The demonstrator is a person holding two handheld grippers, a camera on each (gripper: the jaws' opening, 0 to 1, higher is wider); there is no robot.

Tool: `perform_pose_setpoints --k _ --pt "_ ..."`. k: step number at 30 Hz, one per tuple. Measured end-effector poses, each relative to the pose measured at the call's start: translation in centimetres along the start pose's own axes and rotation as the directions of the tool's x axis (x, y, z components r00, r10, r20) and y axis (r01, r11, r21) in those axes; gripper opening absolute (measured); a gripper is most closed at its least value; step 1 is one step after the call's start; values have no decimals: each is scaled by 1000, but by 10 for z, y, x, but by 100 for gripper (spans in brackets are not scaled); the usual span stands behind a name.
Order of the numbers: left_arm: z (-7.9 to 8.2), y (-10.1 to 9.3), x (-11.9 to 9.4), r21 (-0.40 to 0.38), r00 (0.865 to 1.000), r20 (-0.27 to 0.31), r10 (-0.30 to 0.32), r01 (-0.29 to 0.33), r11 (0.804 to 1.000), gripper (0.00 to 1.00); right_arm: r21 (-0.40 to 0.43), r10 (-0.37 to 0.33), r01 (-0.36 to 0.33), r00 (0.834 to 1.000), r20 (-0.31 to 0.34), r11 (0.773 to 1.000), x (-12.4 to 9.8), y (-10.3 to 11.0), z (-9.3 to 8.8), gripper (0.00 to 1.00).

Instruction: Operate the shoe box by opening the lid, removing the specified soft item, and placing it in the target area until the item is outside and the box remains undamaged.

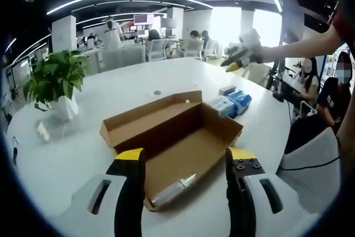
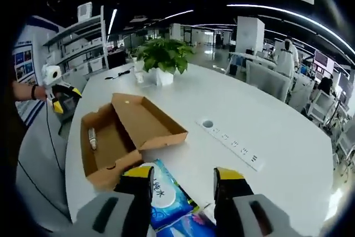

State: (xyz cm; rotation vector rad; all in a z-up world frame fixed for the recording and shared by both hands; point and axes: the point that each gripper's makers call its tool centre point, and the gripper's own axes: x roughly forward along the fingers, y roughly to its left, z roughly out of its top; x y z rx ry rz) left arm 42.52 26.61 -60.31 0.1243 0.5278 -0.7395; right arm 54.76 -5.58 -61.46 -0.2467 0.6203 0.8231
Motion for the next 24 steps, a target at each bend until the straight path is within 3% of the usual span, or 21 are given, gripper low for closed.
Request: perform_pose_setpoints --k 2,10,24 --pt "0 -1 -2 1 1000 4 -1 1 1000 59 -6 4 -4 1000 2 1000 2 10 1 44" --pt "-4 -1 -10 -6 1000 13 0 0 1000 59 50 58 -65 991 120 997 11 59 23 48" --pt "-19 8 -19 -40 1000 15 17 -16 999 59 43 149 -155 980 130 987 33 150 12 51"
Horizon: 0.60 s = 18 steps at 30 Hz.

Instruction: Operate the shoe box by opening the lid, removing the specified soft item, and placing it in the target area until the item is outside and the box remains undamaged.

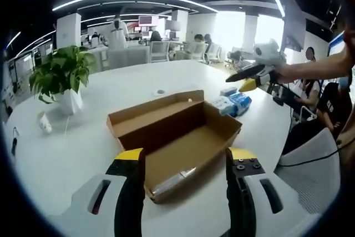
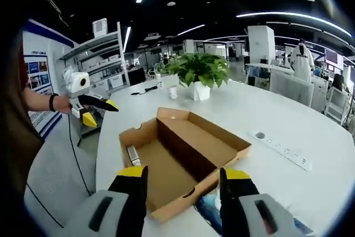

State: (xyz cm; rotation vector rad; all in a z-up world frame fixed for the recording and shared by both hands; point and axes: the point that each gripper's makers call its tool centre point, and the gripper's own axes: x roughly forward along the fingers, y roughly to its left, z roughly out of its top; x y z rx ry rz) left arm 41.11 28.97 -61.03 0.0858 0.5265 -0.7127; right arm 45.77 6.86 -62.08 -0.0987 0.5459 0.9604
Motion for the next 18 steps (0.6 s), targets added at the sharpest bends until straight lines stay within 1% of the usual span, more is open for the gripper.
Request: perform_pose_setpoints --k 5,6,8,12,16,18 --pt "-10 2 0 -4 1000 -20 -3 3 1000 59 -4 29 -29 1000 -1 1000 6 23 -6 52" --pt "-11 2 0 -3 1000 -24 -3 3 1000 59 -10 39 -39 999 -9 999 8 29 -8 52" --pt "-12 2 -1 -2 1000 -30 -6 6 1000 59 -12 43 -43 999 -14 999 9 34 -12 52" --pt "-11 6 2 8 999 -35 -9 9 1000 59 2 44 -44 999 5 999 8 42 -11 53" --pt "-10 9 10 36 998 -62 -31 33 999 58 -5 40 -40 999 4 999 6 45 -12 54" --pt "-8 10 15 38 997 -69 -38 41 998 58 6 38 -39 999 16 999 5 47 -12 54"
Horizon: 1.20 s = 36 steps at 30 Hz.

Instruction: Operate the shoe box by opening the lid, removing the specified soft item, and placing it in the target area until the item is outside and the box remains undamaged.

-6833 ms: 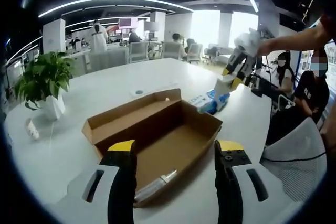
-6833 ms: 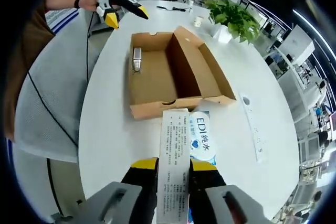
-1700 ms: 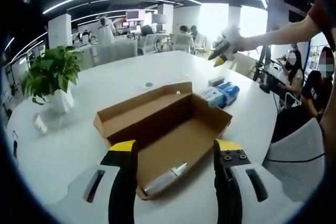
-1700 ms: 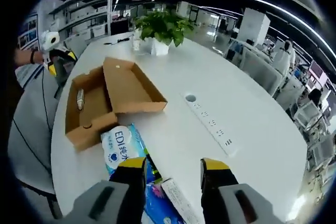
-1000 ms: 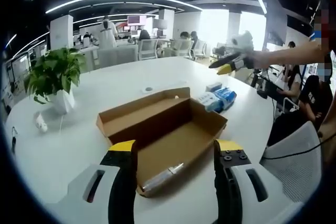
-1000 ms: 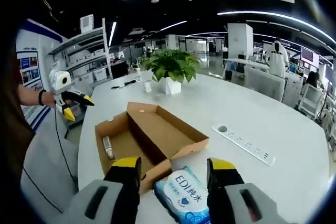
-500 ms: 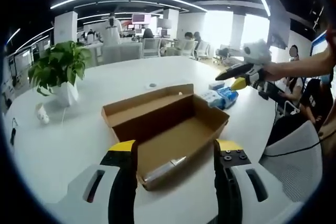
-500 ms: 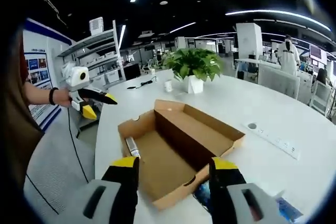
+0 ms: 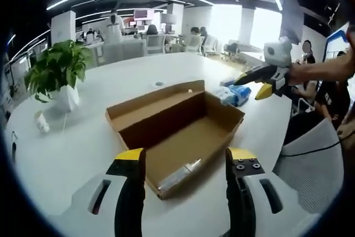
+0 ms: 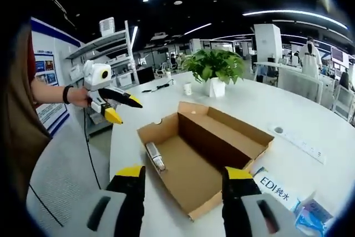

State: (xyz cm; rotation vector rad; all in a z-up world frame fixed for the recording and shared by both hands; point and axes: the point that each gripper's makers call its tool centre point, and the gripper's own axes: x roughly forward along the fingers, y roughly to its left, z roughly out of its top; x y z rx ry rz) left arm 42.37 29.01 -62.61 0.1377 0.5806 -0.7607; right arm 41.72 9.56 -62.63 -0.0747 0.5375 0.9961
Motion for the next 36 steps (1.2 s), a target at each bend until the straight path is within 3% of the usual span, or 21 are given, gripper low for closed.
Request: perform_pose_setpoints --k 5,11,15,20,22,24,28,29,30,31,33,36 --pt "6 2 10 39 1000 -17 -19 20 999 58 8 -2 2 1000 2 1000 -3 4 -5 55" --pt "8 9 27 135 993 -100 -63 76 988 58 19 -2 2 1000 1 1000 -9 9 -12 55" --pt "4 16 41 234 980 -184 -71 114 965 59 18 -7 7 1000 -10 1000 -13 12 -18 54" --pt "0 21 64 348 958 -276 -84 181 920 59 19 -10 10 1000 -14 1000 -18 13 -22 54" --pt "-6 21 73 381 941 -323 -95 222 897 59 22 -12 12 1000 -14 1000 -20 14 -24 54" --pt "-17 22 82 429 914 -392 -101 279 859 59 25 -11 11 1000 -16 1000 -21 15 -26 54" --pt "-32 17 93 459 875 -465 -135 368 808 61 23 -12 13 1000 -25 1000 -23 15 -30 54" --pt "-37 18 95 466 859 -493 -137 393 793 62 24 -13 14 1000 -29 1000 -23 15 -32 54" --pt "-39 17 96 467 853 -503 -137 402 787 62 26 -13 13 999 -30 1000 -23 14 -33 54" --pt "-43 17 98 480 842 -522 -139 424 768 62 27 -12 12 999 -31 1000 -23 14 -35 54" --pt "-50 14 101 486 822 -551 -145 457 745 63 30 -13 14 999 -35 999 -23 14 -38 54" --pt "-56 12 103 486 804 -576 -151 485 728 63 35 -15 16 999 -38 999 -24 12 -41 54"
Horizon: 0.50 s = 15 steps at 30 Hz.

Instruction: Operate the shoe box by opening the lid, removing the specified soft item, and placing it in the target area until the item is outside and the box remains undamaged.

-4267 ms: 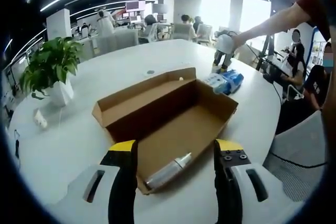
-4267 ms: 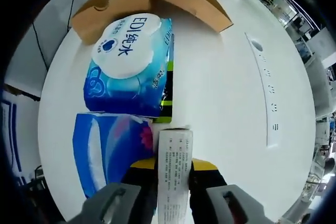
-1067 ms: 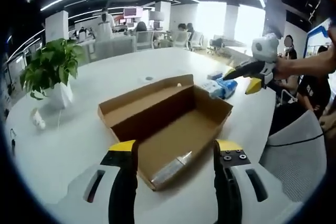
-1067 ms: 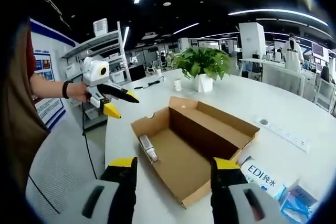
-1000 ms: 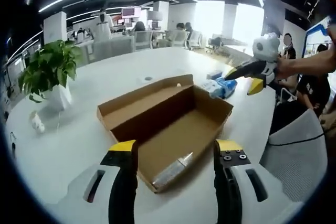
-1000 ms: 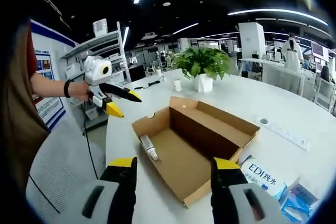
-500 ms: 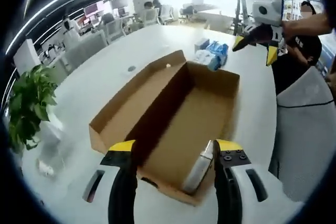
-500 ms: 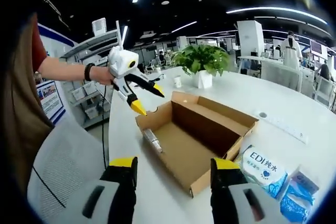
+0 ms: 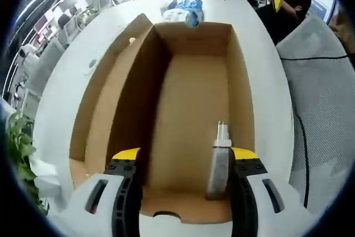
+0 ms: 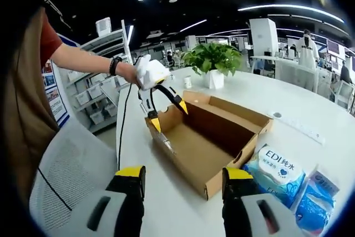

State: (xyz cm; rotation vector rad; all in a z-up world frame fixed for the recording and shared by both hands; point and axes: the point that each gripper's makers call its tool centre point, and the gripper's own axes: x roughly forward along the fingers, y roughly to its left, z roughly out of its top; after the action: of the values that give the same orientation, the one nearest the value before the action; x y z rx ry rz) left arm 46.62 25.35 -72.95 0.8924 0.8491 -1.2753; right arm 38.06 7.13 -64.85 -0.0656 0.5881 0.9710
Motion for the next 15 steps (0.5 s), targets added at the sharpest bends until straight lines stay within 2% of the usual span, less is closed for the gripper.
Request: perform_pose_setpoints --k 11,15 --pt "-10 -6 12 46 997 -57 -59 62 997 63 19 -3 3 1000 -11 1000 -1 -1 -10 53" --pt "-13 -5 17 37 995 -67 -68 71 997 63 15 -17 18 1000 -19 1000 -2 -5 -13 52"
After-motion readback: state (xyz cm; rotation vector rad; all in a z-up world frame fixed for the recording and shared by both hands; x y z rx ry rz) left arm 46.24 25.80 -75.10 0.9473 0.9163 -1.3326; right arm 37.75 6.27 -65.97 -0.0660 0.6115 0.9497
